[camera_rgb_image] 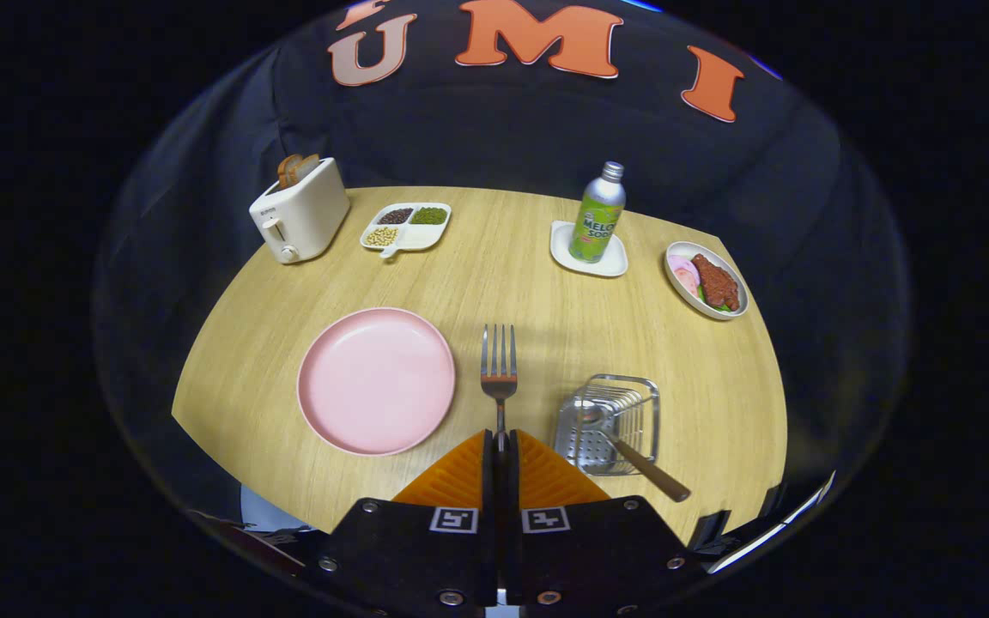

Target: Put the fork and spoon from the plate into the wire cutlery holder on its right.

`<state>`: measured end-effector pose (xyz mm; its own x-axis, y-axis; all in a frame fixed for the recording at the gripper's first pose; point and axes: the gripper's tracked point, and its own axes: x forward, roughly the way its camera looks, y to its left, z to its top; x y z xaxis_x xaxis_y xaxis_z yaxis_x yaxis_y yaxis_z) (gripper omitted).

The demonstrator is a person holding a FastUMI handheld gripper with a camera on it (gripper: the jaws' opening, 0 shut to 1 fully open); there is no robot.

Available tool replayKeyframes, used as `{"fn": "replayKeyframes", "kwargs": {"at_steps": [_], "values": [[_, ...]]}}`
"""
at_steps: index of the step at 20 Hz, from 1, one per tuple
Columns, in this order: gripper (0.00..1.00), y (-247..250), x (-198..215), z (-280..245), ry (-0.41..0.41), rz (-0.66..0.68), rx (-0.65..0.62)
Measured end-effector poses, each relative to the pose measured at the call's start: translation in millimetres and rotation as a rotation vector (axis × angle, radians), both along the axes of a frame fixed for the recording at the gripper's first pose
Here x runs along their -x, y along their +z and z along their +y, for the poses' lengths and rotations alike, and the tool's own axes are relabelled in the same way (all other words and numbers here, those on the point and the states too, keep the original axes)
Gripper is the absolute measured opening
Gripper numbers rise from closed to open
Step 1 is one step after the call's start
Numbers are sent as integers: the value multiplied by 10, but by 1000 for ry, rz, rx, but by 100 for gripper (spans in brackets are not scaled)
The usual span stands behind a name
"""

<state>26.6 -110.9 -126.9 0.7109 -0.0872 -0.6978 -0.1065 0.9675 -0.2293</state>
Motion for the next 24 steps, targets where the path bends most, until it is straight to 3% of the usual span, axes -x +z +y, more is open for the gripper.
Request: {"fn": "replayKeyframes", "kwargs": {"at_steps": [8, 24], "values": [[4, 267, 65, -746, 24, 82, 89], [4, 103, 54, -1072, 266, 431, 245]]}}
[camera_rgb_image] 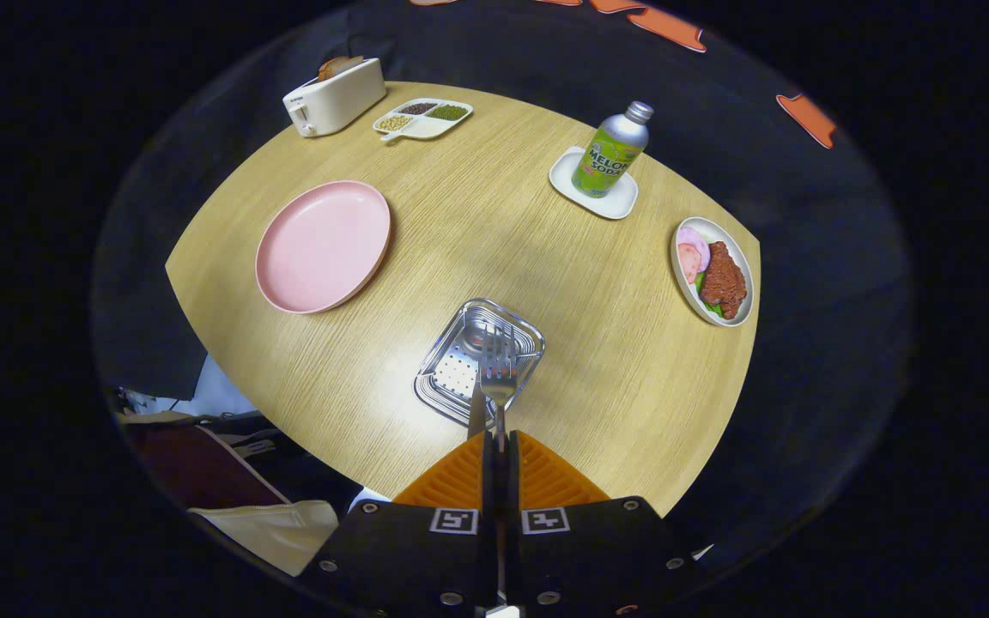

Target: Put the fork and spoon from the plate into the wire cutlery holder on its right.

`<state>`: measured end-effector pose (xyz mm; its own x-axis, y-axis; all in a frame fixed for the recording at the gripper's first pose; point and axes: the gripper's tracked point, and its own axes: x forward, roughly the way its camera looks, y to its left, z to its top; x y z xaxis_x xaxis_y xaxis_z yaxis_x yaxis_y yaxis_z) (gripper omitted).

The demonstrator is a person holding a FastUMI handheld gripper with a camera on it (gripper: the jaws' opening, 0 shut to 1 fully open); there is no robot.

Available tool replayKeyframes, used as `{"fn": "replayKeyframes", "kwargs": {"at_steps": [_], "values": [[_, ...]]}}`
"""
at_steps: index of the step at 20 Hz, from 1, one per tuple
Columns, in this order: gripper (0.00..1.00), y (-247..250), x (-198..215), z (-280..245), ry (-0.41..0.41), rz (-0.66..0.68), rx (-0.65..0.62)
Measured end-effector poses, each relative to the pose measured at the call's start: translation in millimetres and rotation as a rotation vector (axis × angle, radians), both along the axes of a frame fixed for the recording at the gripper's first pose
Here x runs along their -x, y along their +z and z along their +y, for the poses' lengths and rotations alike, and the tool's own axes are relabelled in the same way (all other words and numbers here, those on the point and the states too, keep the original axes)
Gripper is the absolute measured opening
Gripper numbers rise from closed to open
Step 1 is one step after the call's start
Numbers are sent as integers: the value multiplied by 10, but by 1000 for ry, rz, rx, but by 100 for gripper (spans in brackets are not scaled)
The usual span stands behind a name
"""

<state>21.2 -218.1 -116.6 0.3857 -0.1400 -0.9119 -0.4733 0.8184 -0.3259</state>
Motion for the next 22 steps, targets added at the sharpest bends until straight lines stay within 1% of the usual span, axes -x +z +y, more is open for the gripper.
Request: {"fn": "replayKeyframes", "kwargs": {"at_steps": [4, 9, 12, 16, 17, 18, 20, 21, 22], "values": [[4, -103, -76, -5, 26, 72, 42], [4, -254, -176, -6, 29, 147, 79], [4, -266, -316, -12, 1, 126, 77], [7, -253, -327, 21, -17, 122, 46], [10, -242, -318, 41, -21, 121, 30], [10, -227, -309, 63, -25, 116, 13], [16, -188, -330, 110, -34, 93, -18], [30, -152, -352, 134, -43, 75, -40], [32, -91, -373, 175, -54, 51, -70]]}}
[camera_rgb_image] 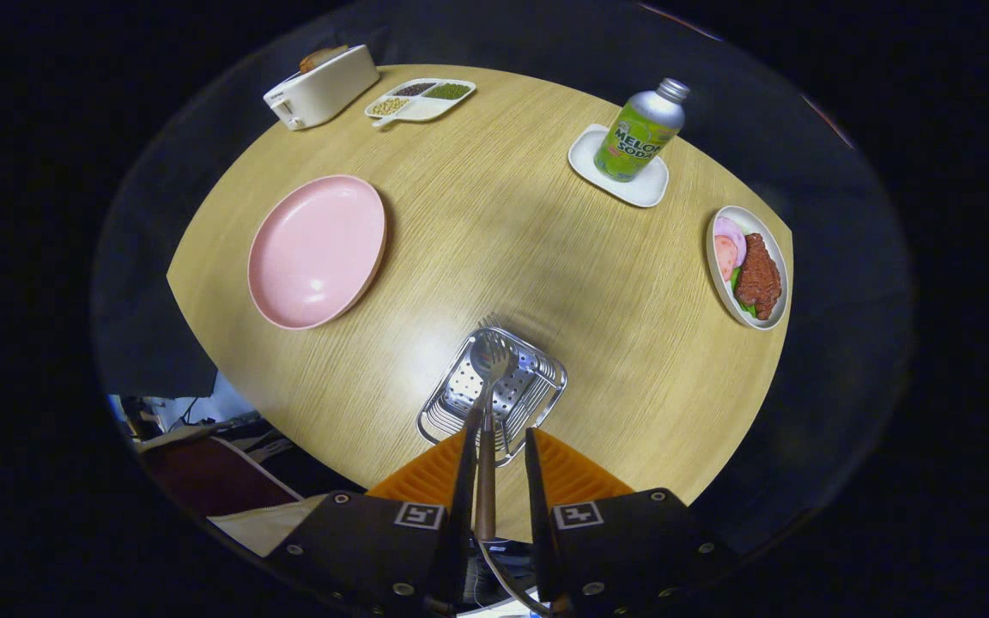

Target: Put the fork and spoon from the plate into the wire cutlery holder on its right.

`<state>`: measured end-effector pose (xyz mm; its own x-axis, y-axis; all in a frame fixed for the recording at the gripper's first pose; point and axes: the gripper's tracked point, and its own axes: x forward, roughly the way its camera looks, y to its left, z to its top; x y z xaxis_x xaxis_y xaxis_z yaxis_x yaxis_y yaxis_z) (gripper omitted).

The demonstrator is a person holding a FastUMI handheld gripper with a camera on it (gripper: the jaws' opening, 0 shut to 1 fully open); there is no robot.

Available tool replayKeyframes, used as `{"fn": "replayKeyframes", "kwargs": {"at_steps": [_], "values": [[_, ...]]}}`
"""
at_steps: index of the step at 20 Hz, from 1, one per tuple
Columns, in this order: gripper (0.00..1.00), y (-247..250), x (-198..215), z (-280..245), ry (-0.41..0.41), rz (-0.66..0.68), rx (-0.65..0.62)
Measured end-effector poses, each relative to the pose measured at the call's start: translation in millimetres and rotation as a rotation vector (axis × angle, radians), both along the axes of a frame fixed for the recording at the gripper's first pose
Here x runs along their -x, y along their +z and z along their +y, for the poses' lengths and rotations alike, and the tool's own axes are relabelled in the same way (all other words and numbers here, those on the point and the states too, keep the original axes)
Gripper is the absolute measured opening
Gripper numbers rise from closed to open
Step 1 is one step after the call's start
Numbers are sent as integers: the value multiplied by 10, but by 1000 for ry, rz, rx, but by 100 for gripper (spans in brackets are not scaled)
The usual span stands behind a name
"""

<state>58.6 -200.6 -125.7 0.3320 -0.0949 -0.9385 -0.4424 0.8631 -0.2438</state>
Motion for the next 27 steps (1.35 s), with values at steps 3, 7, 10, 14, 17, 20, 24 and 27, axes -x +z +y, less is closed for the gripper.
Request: {"fn": "replayKeyframes", "kwargs": {"at_steps": [3, 7, 10, 14, 17, 20, 24, 27], "values": [[62, 208, -95, 141, -34, -100, -104], [100, 474, -165, 220, -53, -228, -185], [100, 774, -345, 304, -71, -403, -244], [100, 1393, -543, 306, -134, -638, -339], [100, 1902, -564, 138, -193, -817, -392], [100, 2257, -543, -41, -238, -959, -422], [100, 2609, -381, -333, -261, -1106, -368], [100, 2935, -169, -338, -223, -1213, -382]]}}
